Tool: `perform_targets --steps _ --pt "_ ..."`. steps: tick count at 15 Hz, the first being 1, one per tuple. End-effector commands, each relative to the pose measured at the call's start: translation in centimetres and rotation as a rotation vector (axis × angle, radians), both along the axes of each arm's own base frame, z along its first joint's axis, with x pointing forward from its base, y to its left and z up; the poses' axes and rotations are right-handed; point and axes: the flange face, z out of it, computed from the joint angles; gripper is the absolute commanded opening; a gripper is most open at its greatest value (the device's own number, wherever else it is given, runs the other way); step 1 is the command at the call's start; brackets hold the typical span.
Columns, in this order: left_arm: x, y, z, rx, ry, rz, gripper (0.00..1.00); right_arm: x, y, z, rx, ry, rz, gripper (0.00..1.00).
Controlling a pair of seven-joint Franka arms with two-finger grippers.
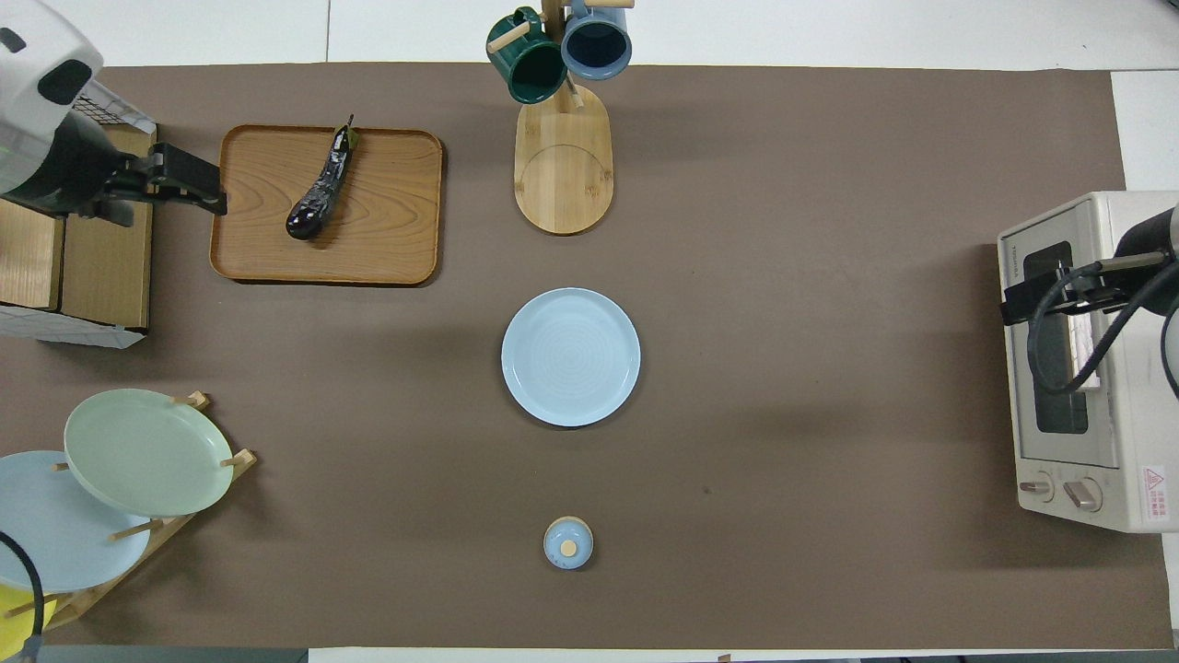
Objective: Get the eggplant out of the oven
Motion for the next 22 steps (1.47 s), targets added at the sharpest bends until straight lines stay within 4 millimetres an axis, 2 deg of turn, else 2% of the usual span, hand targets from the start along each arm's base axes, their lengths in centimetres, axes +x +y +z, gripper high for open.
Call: perform_targets --steps 1,3,6,8,11,13,16,22 --pt "-4.7 0.6 0.9 0.037 0.061 0.007 1.0 0.0 0.0 0.5 0.023 -0.013 -0.014 1.0" --pt "-6.8 0.6 0.5 0.046 0.077 0.007 1.0 0.3 0.1 0.7 0.022 -0.037 -0.008 1.0" --pt "-8.5 0.3 -0.8 0.057 0.112 0.028 1.0 0.3 0.2 0.8 0.022 -0.042 -0.008 1.0" --pt "-8.1 0.1 -0.9 0.052 0.073 0.043 1.0 0.3 0.1 0.8 0.022 -0.042 -0.01 1.0" --pt "-6.1 -0.1 0.8 0.038 0.01 0.045 1.0 0.4 0.2 0.8 0.022 -0.045 -0.011 1.0" --pt "-6.5 0.0 1.5 0.062 0.063 0.037 1.0 0.3 0.4 0.9 0.022 -0.045 -0.008 1.0" --pt "-7.1 0.0 1.0 0.085 0.114 0.03 1.0 0.3 0.1 0.9 0.022 -0.046 -0.01 1.0" --pt "-7.1 0.0 1.3 0.08 0.11 0.027 1.0 0.3 0.3 0.9 0.022 -0.046 -0.007 1.0"
